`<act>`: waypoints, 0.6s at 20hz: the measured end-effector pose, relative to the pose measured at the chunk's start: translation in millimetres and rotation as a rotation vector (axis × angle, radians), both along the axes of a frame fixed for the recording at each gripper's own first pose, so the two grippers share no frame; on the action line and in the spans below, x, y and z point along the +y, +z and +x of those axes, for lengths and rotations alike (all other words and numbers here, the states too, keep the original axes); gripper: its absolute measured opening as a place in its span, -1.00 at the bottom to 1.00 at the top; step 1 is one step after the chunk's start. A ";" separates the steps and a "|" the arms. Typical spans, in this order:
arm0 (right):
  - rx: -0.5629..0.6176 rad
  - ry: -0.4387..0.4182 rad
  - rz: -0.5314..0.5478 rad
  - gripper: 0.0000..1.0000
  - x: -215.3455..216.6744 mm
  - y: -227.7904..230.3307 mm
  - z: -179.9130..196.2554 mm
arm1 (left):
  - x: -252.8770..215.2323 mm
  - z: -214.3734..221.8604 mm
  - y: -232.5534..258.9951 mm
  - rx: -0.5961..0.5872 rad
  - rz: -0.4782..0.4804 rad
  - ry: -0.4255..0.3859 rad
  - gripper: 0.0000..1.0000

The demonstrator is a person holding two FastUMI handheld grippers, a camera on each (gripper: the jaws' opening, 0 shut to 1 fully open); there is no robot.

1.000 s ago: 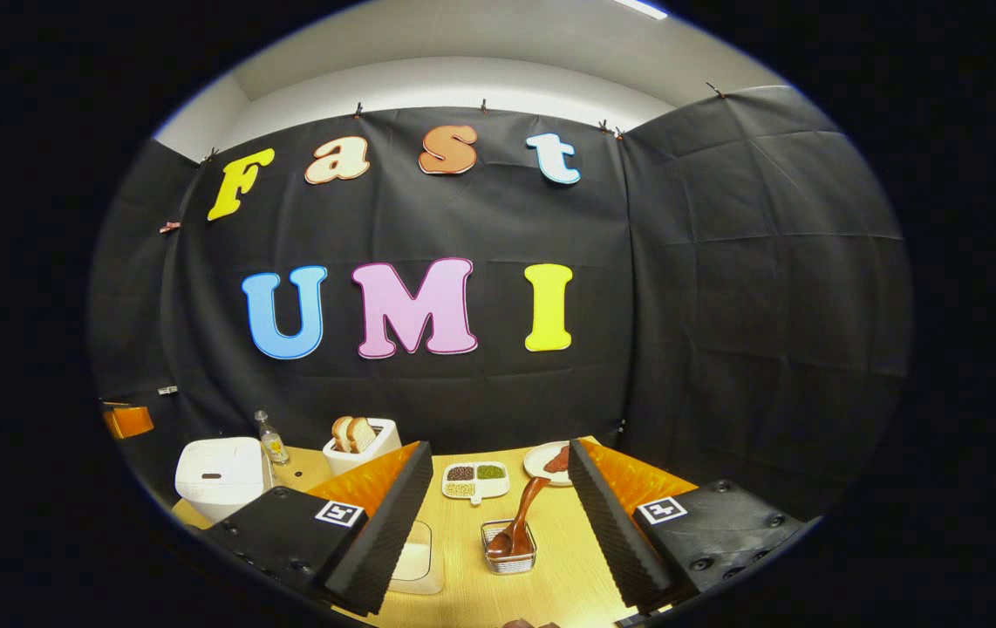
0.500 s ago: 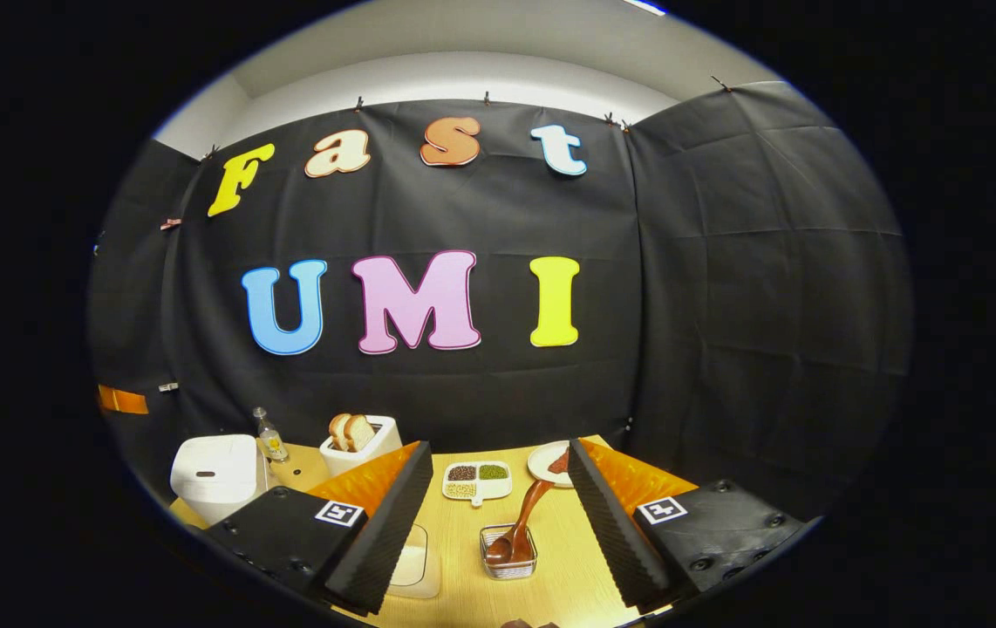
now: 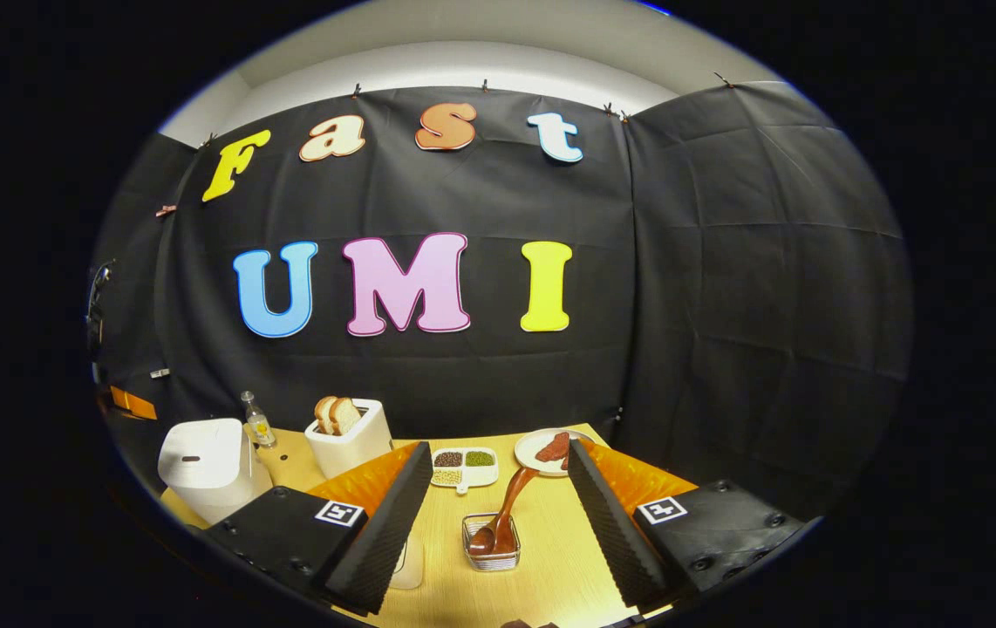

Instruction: Close the left gripper, press the button to open the rice cooker; take a wooden spoon from the chopstick holder with the right hand, scoop a spoonful of rice and pour it into the rice cooker, then put the wooden spoon back into the chopstick holder.

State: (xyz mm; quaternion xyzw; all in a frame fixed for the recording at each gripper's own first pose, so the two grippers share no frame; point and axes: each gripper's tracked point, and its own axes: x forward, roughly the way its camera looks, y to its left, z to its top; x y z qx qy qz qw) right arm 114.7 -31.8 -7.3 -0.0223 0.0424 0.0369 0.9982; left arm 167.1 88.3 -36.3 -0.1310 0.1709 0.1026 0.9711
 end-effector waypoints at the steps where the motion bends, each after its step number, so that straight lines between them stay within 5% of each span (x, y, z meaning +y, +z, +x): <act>1: 0.000 -0.004 -0.002 0.96 -1.4 -0.9 0.1 | 1.0 5.7 -5.9 0.009 -0.015 -0.007 -0.87; 12: 0.023 -0.030 -0.006 0.96 -11.3 -9.7 3.4 | 7.8 38.4 -87.9 0.128 -0.104 -0.007 -0.87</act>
